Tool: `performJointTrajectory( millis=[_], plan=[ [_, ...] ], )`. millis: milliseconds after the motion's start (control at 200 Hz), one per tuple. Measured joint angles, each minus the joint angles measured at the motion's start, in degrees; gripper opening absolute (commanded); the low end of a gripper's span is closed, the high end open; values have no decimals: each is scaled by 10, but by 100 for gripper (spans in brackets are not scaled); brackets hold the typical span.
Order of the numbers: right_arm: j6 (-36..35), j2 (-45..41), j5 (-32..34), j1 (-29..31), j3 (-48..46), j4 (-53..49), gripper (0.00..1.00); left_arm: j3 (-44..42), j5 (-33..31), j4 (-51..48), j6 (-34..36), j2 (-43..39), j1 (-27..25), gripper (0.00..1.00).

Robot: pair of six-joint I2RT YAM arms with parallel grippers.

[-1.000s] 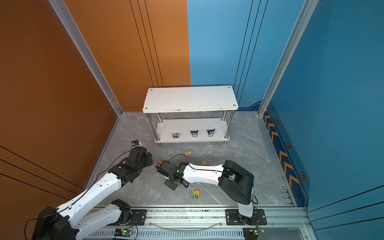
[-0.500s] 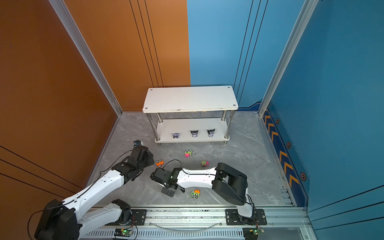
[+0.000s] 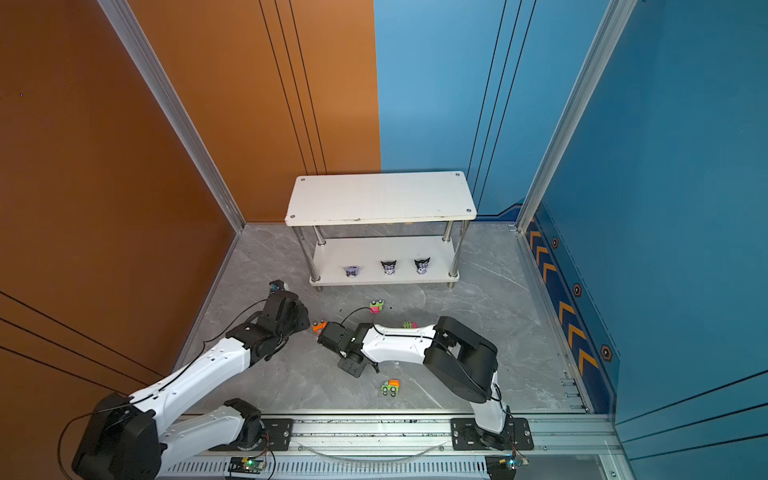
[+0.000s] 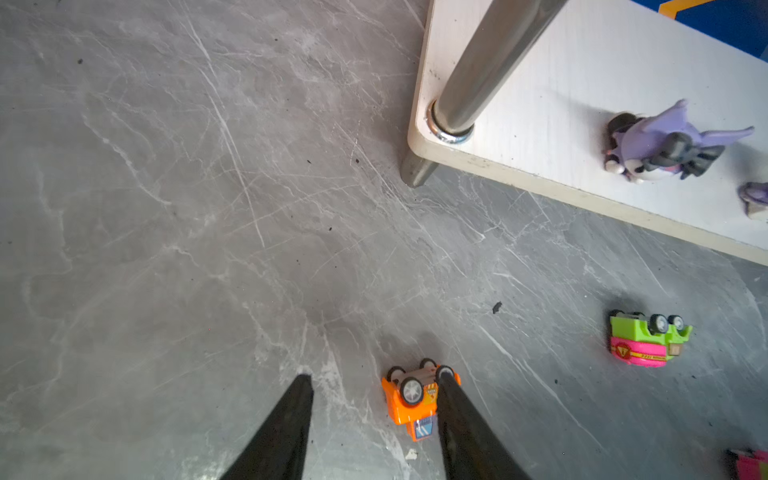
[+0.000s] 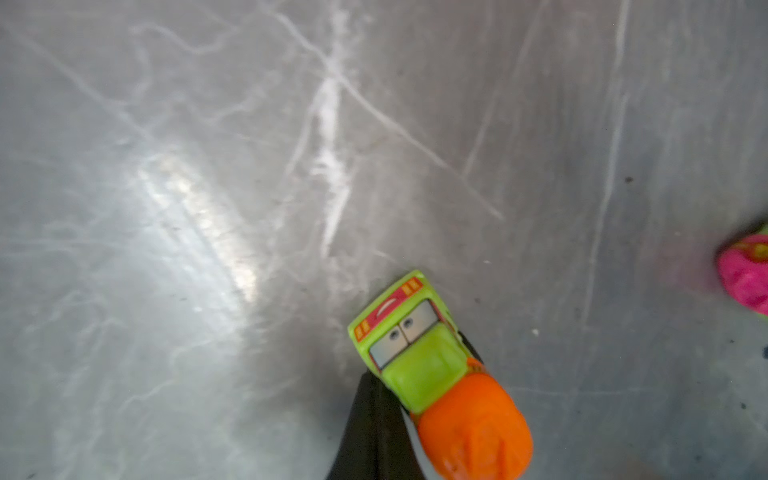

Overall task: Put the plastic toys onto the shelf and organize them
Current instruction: 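Move the right gripper over the orange-and-green car while the left gripper hovers, then lower the right gripper and grasp the orange-and-green toy car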

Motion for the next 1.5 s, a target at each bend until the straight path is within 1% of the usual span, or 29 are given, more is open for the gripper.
performJointTrajectory(
  millis=[145,295,410,521,566,586,601,621,626,631,651,701,751,846,996,1066,1231,1497],
  plan=[
    [3,-10,16,-31,-15,0,0,0,3,6,0,3,0,51],
    [22,-13,16,-75,-18,-3,0,0,5,14,0,8,0,51],
    [47,-13,-1,-111,-16,1,0,0,7,23,0,22,1,50],
    [77,-14,-25,-126,-14,1,1,0,9,27,0,26,3,51],
    [92,-18,-35,-128,-15,0,5,0,9,28,0,26,3,51],
    [101,-22,-38,-128,-16,1,8,0,9,29,0,26,3,51],
    [105,-25,-42,-128,-17,1,12,0,9,29,0,26,3,51],
    [115,-31,-45,-128,-19,1,20,0,9,29,0,26,3,51],
    [116,-33,-45,-128,-19,1,20,0,9,29,0,26,3,51],
    [117,-34,-46,-128,-20,1,23,0,9,29,0,26,3,51],
    [130,-43,-48,-128,-24,1,29,0,8,29,0,25,3,53],
    [150,-65,-52,-127,-31,1,39,0,6,29,0,23,3,55],
    [174,-87,-56,-124,-36,1,45,0,3,29,-1,17,3,56],
    [218,-114,-61,-113,-37,2,50,0,-7,30,-2,1,3,58],
    [263,-107,-90,-96,-37,9,52,0,-19,31,-2,-26,4,60],
    [275,-90,-106,-93,-36,11,54,0,-23,30,-2,-33,6,61],
    [291,-52,-123,-93,-30,11,55,0,-26,30,-2,-35,7,62],
    [295,-20,-119,-94,15,16,44,-2,-26,31,-2,-34,9,63]
  ],
)
